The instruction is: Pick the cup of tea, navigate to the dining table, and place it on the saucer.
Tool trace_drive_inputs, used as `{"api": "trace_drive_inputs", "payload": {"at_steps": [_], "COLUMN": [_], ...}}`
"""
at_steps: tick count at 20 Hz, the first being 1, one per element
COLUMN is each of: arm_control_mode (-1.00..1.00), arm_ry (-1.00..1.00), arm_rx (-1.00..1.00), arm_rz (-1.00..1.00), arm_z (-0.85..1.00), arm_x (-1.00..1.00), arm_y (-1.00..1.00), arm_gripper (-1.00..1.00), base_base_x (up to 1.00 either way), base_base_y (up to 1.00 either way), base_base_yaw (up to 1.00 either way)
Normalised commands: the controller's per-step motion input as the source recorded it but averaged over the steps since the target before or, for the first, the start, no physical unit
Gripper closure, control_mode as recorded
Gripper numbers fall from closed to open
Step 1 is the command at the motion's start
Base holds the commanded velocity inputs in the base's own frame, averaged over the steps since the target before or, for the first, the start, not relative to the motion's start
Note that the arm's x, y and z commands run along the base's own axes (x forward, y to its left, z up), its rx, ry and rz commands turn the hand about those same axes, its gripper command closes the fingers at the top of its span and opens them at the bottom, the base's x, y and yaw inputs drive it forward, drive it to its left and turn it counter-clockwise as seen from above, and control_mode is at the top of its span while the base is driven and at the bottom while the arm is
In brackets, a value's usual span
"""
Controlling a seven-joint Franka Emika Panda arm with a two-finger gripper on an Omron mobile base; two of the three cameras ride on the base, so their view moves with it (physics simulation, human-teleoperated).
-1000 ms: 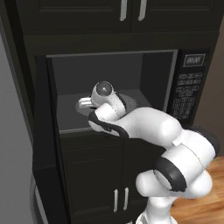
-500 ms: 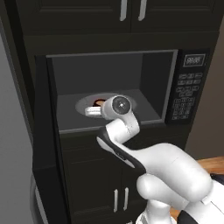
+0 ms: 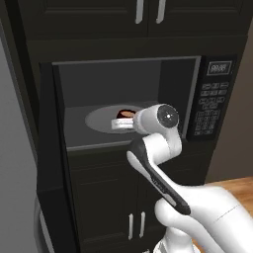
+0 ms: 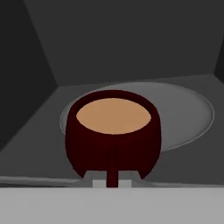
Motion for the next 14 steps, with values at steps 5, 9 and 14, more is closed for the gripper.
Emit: {"api": "trace_drive_inputs", "payload": {"at_steps": [5,9,14], "arm_control_mode": [-1.00,-1.00,-1.00], "arm_ry": [0.06,0.00,0.00], "arm_rx": [0.00,0.00,0.00], "arm_rz": [0.08,0.10,0.11], "arm_z": [0.26,0.00,0.00], "arm_x": [-0.49,-0.44,-0.28], "arm_y": [-0.27,-0.38,-0.62], "arm_gripper": [1.00,1.00,1.00], "base_base_x": [0.00,0.00,0.00], "base_base_y": [0.00,0.00,0.00], "base_base_yaw": [0.00,0.00,0.00]}}
